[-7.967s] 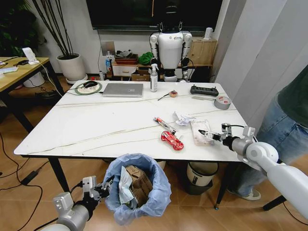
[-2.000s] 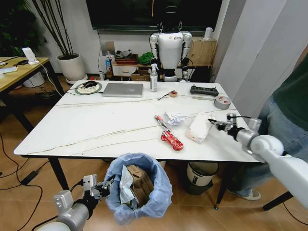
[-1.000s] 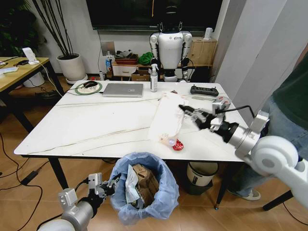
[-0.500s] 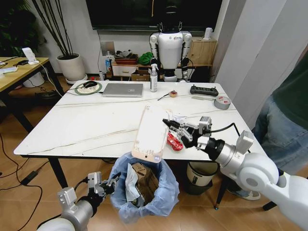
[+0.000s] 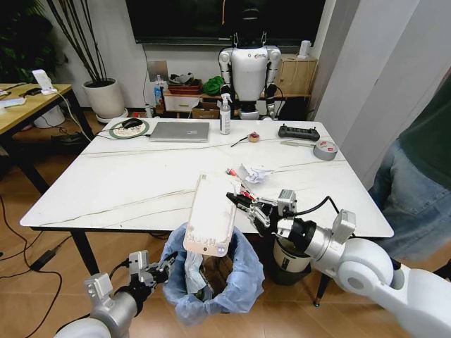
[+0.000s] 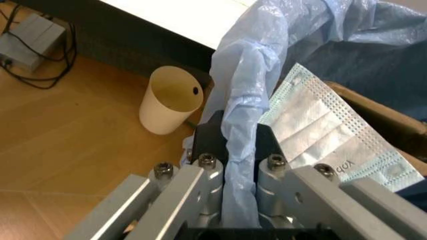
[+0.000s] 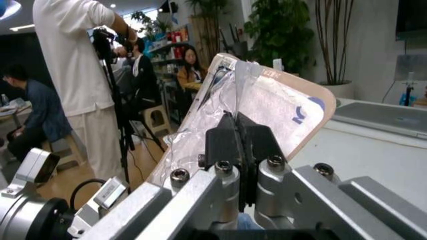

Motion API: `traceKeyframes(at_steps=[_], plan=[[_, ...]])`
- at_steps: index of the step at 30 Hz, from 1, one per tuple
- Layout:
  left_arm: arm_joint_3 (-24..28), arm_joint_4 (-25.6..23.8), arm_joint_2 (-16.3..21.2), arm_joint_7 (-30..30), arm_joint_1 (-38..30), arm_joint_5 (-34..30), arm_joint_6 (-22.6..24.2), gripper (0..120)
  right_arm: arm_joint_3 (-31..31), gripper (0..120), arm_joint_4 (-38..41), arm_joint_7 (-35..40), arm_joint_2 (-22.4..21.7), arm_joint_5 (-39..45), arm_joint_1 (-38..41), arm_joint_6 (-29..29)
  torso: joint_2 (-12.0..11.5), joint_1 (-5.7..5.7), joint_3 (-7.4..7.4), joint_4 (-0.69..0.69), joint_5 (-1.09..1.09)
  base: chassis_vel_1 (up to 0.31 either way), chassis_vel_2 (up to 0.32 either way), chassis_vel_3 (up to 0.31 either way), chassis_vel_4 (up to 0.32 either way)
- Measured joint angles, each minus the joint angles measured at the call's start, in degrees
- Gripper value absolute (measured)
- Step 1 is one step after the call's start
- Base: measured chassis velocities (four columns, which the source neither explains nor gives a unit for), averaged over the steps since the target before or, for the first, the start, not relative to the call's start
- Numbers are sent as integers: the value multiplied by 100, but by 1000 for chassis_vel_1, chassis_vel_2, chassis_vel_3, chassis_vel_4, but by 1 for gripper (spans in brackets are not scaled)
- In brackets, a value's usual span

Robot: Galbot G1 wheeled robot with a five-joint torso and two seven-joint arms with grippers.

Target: Pick up the trash bin and place the trash from the table into it.

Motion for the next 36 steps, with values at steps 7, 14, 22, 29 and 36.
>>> traceKeyframes(at_steps=[7, 14, 22, 29, 36], plan=[[27, -26, -36, -58, -13, -101, 23, 2, -190, 0, -34, -32, 79, -155, -32, 16, 0, 0, 0, 0, 0, 0, 0, 0, 0], [-44, -91, -90, -81, 49, -105, 32, 2, -339, 0, -53, -129, 73, -385, -159, 91, 0, 0, 0, 1, 0, 0, 0, 0, 0], [-88, -126, -109, -148, 62, -166, 66, 2, -336, 16, -110, -314, 10, -531, -241, 135, 0, 0, 0, 0, 0, 0, 0, 0, 0], [-108, -124, -97, -163, 60, -185, 81, 2, -338, 43, -116, -336, 33, -538, -212, 151, 0, 0, 0, 0, 0, 0, 0, 0, 0], [-84, -50, -93, -170, 78, -150, 99, 2, -97, 68, -202, -124, 177, -244, -14, 148, 0, 0, 0, 0, -1, 0, 0, 0, 0]])
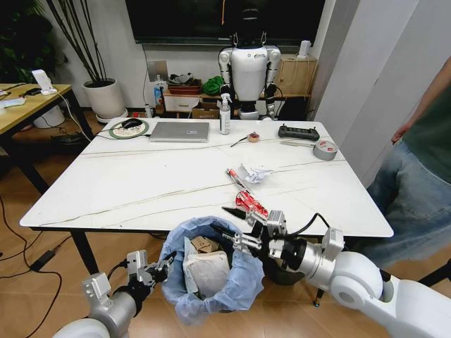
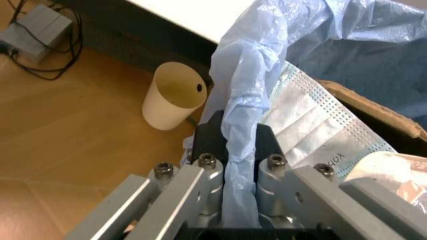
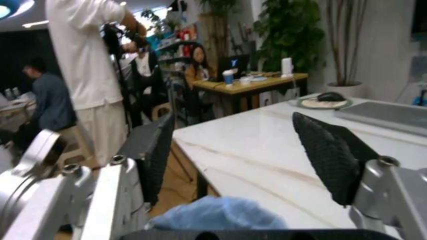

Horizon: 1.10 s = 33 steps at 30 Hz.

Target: Pick up the trash bin and place the trash from the table into it.

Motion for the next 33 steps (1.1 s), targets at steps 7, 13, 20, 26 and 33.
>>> traceKeyframes(at_steps=[7, 13, 20, 26, 33], plan=[[46, 58, -13, 0, 101, 145, 3, 2, 305, 94, -483, 1393, 353, 183, 301, -382, 0, 0, 0, 1, 0, 0, 0, 0, 0], [12, 59, 36, -1, 182, 248, 8, 2, 329, 100, -1150, 1879, 503, -164, 302, -727, -2, 2, 0, 0, 1, 0, 0, 0, 0], [-122, 72, 74, 4, 327, 489, 9, 2, 226, 100, -1491, 1745, 591, -382, 190, -913, -1, 1, 0, 0, 1, 0, 0, 0, 0], [-214, 120, 92, 4, 381, 527, 8, 2, 58, 100, -1544, 1690, 592, -416, 156, -1083, -1, 1, -1, 0, 0, 0, 0, 0, 0], [-199, 101, 60, 5, 333, 520, 5, 2, -72, 100, -1778, 1696, 643, -648, 112, -1228, -1, 0, 0, 0, 0, 0, 0, 0, 0]])
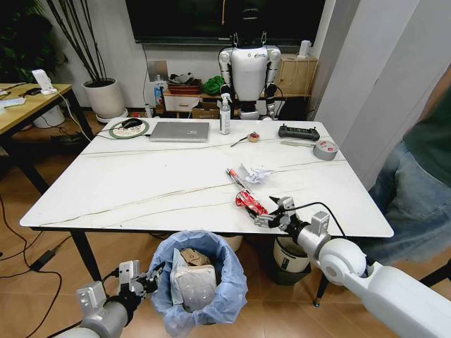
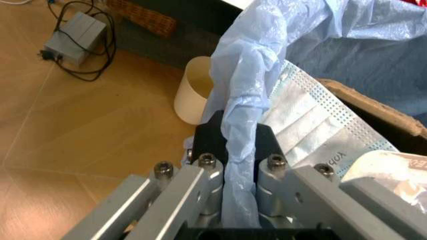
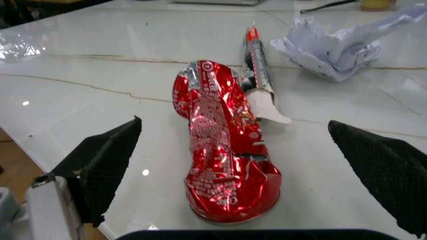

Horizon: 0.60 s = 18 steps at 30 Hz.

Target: Pick up the trash bin and place the trash from the table into it.

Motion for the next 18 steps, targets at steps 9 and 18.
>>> traceKeyframes(at_steps=[9, 18], plan=[[21, 21, -5, 0, -63, -26, -6, 2, -10, 100, -155, -4, 102, 2, -7, -13, 0, 0, 0, 0, 0, 0, 0, 0, 0], [20, 42, 31, 1, -113, -68, -10, 2, -26, 100, -222, -38, 138, 5, -25, 15, 1, 0, 0, 0, 0, 0, 0, 0, 0]])
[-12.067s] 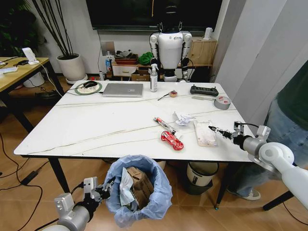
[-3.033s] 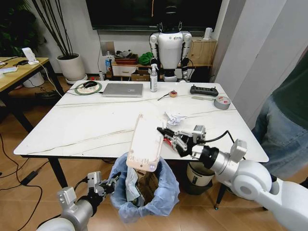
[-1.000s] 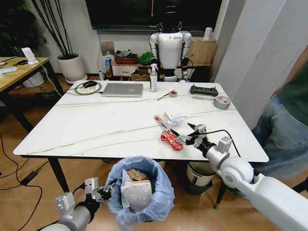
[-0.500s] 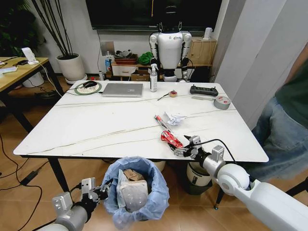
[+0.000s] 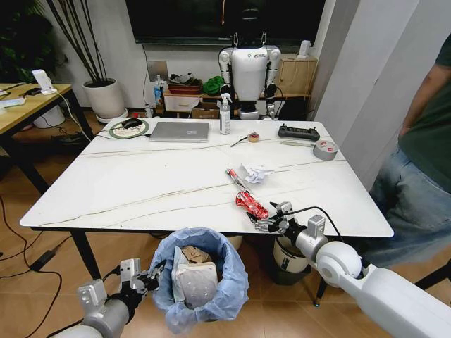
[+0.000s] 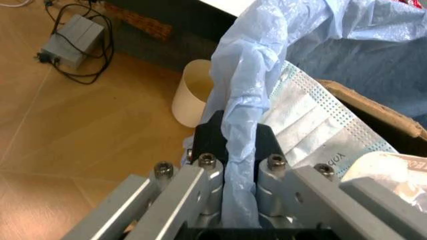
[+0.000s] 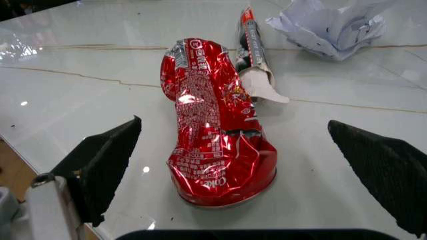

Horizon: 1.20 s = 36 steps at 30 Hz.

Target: Pick up the trash bin and place the trash from the table into it.

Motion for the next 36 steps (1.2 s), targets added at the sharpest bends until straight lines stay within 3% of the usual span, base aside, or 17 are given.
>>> traceKeyframes(at_steps=[17, 28, 33, 36], plan=[[-11, 19, 49, -2, -34, -46, -6, 2, -28, 100, -141, -63, 85, 4, -7, 34, 0, 0, 0, 0, 0, 0, 0, 0, 0], [13, 51, 41, -2, -80, -61, -8, 2, -31, 57, -208, -132, 86, 19, -1, 81, 0, 0, 0, 0, 0, 0, 0, 0, 0], [7, 59, 48, -3, -89, -71, -9, 2, -34, 46, -222, -149, 92, 19, -9, 86, 0, 0, 0, 0, 0, 0, 0, 0, 0], [4, 60, 47, -8, -104, -80, -9, 2, -37, 45, -225, -160, 94, 20, -5, 94, 0, 0, 0, 0, 0, 0, 0, 0, 0]])
